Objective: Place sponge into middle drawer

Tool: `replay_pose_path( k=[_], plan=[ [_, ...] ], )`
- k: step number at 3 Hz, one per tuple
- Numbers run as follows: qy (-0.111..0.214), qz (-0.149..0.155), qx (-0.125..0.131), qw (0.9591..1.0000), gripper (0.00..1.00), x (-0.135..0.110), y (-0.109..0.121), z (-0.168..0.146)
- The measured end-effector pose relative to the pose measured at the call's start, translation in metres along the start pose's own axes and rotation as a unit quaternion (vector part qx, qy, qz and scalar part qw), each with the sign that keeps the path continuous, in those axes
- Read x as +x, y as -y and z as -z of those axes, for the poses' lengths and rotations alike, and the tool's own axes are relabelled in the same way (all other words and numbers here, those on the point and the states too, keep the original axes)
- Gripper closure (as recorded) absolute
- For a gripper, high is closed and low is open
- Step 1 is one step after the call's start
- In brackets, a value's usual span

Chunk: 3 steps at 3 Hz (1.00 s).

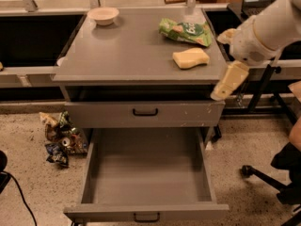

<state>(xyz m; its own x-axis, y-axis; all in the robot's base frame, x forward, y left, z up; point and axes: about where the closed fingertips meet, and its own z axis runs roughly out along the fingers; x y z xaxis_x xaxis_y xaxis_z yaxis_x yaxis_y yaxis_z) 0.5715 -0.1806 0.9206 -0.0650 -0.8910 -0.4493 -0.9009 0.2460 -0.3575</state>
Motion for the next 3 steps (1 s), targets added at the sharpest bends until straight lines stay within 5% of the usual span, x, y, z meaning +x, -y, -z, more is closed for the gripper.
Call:
replay_pose_path(
  k=[2, 3],
  plan=[
    [0.047, -0.02, 0.017, 0.9986, 0.0, -0.009, 0.058, -0.053],
    [0.071, -0.064, 0.034, 0.9949, 0.0, -0.009, 0.081, -0.076]
  ],
)
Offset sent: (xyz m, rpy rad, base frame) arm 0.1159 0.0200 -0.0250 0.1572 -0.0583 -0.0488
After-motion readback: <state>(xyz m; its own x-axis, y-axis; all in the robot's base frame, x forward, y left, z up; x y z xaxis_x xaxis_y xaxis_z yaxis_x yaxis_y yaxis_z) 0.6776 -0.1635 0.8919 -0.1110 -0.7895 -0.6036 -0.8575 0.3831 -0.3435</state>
